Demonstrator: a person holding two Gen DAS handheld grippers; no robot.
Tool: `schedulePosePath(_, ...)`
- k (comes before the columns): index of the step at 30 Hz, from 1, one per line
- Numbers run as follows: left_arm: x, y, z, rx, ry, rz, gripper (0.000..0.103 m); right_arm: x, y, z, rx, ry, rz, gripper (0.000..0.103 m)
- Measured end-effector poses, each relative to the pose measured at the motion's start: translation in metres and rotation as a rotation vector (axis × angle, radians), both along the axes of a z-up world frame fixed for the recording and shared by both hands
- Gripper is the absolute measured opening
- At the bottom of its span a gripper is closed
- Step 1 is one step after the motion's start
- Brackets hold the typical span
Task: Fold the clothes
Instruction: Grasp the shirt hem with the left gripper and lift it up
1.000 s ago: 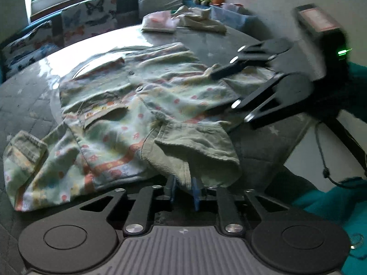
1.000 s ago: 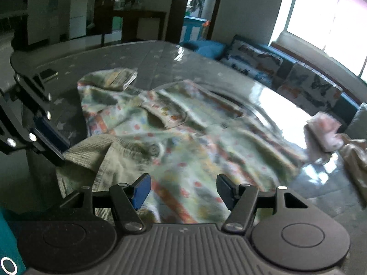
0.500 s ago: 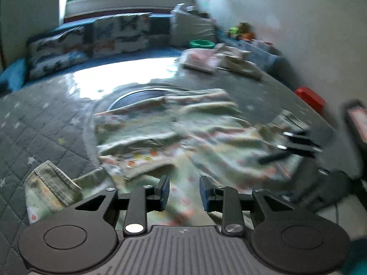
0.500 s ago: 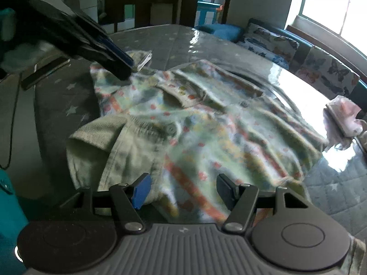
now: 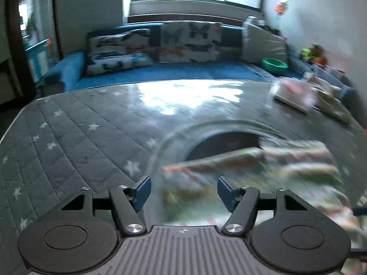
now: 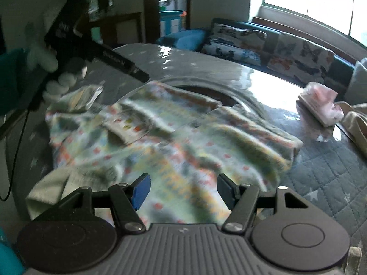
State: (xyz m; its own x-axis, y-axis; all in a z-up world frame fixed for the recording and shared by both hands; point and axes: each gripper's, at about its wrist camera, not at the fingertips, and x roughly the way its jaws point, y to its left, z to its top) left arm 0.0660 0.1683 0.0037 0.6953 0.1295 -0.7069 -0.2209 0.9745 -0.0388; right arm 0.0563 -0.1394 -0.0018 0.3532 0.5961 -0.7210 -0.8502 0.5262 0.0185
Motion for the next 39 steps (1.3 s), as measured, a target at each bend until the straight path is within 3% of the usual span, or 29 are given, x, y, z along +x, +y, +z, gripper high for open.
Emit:
schedulePosePath(5,0.031,0.015,-0.016,-0.029,0.040,0.057,0.069,0.047,-0.004,0.000,0.022,0.020,-0.109,0.065)
schedulePosePath(12,0.049,0.017,-0.032,-0.061,0.092,0.052,0.067,0.107,-0.010,0.001,0.053,0.032,-0.239,0.065)
schedulePosePath(14,0.051,0.015,-0.035,-0.063,0.096,0.041,0.059,0.117,-0.008,0.002,0.064,0.038,-0.249,0.065)
schedulePosePath(17,0.050,0.014,-0.036,-0.075,0.085,0.021,0.037,0.126,-0.002,0.002,0.072,0.037,-0.250,0.065)
schedulePosePath(18,0.048,0.015,-0.034,-0.084,0.071,0.012,0.019,0.128,0.001,0.001,0.074,0.036,-0.247,0.065)
schedulePosePath(23,0.033,0.016,-0.025,-0.129,-0.001,-0.036,0.013,0.137,0.006,-0.004,0.062,0.037,-0.262,0.065)
schedulePosePath(27,-0.002,-0.012,-0.001,-0.143,-0.119,-0.202,0.013,0.141,0.003,-0.004,0.071,0.043,-0.295,0.065)
schedulePosePath(30,-0.031,-0.046,0.003,-0.139,-0.144,-0.364,0.012,0.143,0.003,0.001,0.103,0.057,-0.302,0.065)
schedulePosePath(35,-0.063,-0.098,-0.019,-0.092,-0.055,-0.588,0.013,0.138,0.015,0.007,0.133,0.070,-0.265,0.065)
schedulePosePath(39,-0.070,-0.105,-0.027,-0.109,-0.019,-0.614,0.015,0.129,0.026,0.008,0.139,0.076,-0.210,0.065)
